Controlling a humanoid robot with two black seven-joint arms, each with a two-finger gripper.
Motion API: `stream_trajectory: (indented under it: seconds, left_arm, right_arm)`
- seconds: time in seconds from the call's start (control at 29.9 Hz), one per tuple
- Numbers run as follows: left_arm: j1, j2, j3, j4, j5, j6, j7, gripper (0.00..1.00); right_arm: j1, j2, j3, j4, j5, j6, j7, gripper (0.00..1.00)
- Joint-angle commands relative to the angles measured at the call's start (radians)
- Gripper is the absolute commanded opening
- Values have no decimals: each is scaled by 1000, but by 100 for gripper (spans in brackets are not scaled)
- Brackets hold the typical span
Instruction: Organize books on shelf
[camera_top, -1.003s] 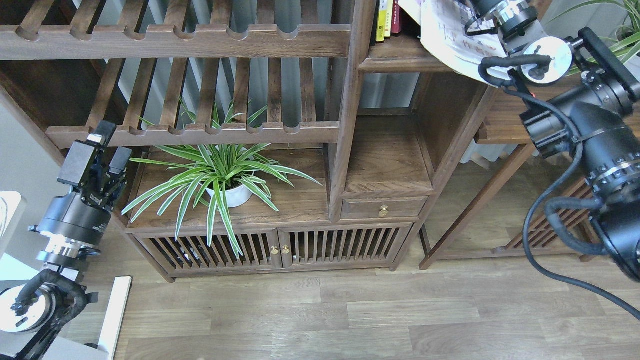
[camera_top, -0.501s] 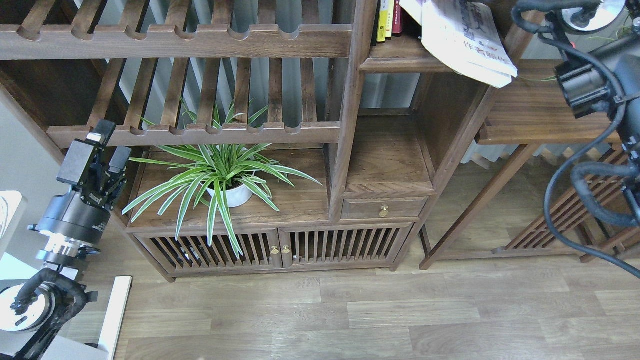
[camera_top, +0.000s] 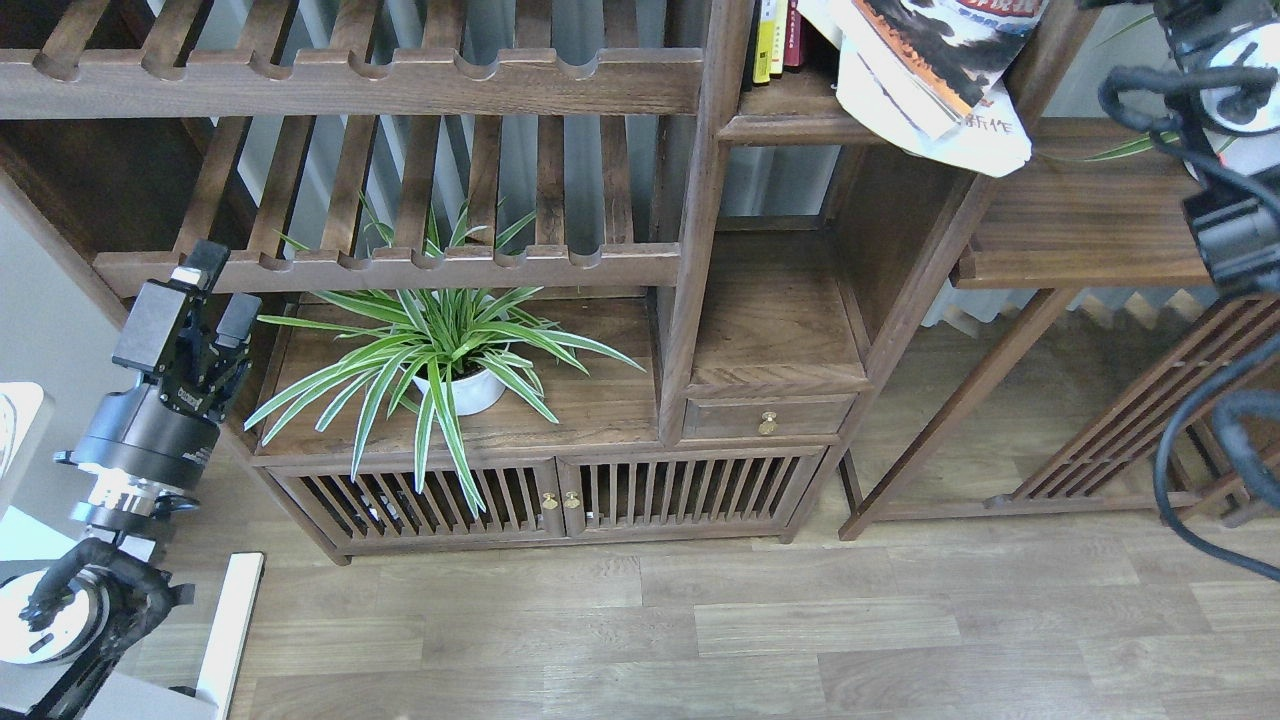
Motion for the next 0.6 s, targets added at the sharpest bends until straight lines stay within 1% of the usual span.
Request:
stream_trajectory:
  seconds: [0.0,0.1,0.23,0.4,0.57]
  left_arm:
    - [-19,0,-2,-4,-2,0,1,99]
    - [-33,0,-9,-10,-2,0,0,99]
    - [-48,0,-22,-15,-2,0,1,99]
    - [-77,0,-27,-17,-3,0,4,99]
    - [-143,-12,-16,-18,-2,0,12,99]
  right_arm:
    - [-67,-6,32,93,1,0,-3,98]
    - [-100,-13,55,147,0,0,-6,98]
    - [-135,-69,80,262,4,0,-8,99]
    - [-205,-127,77,282,-11,0,-15,99]
    - [-294,-174,80,314,-68,0,-15,99]
